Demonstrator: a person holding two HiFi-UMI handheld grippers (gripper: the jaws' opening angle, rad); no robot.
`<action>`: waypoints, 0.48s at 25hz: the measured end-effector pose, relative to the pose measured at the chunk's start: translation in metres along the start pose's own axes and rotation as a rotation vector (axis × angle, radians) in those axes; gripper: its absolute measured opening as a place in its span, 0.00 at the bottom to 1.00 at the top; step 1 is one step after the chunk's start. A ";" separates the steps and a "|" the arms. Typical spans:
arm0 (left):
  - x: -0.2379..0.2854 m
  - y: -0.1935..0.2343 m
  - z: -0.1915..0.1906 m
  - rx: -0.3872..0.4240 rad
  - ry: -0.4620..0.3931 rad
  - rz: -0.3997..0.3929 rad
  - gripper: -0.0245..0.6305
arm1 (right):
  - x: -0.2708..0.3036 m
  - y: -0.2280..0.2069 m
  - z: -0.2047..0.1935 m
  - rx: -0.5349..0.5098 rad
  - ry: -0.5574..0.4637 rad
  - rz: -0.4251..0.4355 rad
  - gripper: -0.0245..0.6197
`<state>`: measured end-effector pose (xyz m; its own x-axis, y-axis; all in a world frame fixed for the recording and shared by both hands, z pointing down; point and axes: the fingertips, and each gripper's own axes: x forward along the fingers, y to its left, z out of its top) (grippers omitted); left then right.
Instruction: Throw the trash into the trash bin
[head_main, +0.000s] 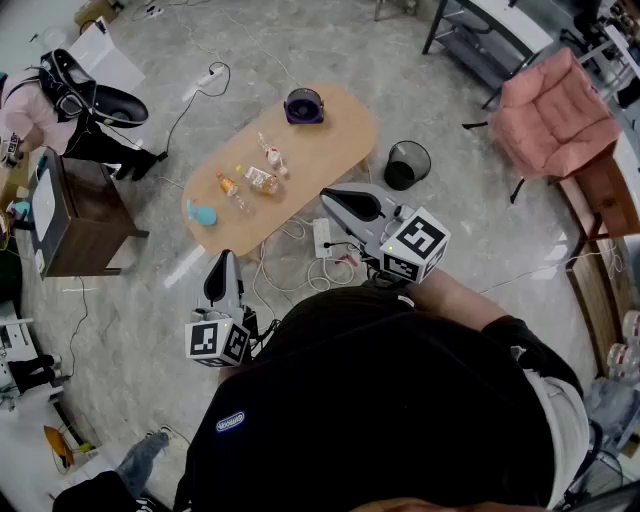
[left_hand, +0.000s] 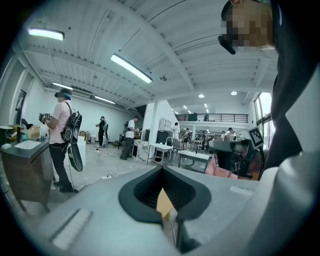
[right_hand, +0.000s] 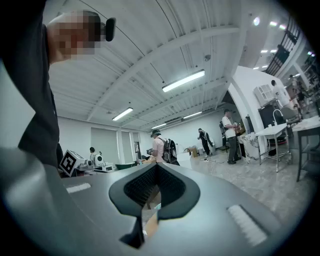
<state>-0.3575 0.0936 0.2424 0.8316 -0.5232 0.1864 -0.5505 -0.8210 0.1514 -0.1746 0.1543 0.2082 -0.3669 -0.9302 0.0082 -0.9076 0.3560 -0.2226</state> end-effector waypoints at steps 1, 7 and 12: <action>0.000 0.000 0.000 -0.001 0.000 0.000 0.04 | 0.001 0.001 0.000 -0.001 0.002 0.001 0.08; 0.000 -0.002 -0.006 -0.011 0.002 0.003 0.04 | 0.000 0.002 -0.002 -0.009 0.005 0.005 0.08; -0.003 0.006 -0.010 -0.020 0.008 0.013 0.04 | 0.003 0.003 -0.007 0.014 0.006 -0.004 0.08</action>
<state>-0.3639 0.0925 0.2529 0.8238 -0.5321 0.1958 -0.5627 -0.8093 0.1684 -0.1801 0.1532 0.2146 -0.3646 -0.9311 0.0145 -0.9060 0.3511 -0.2364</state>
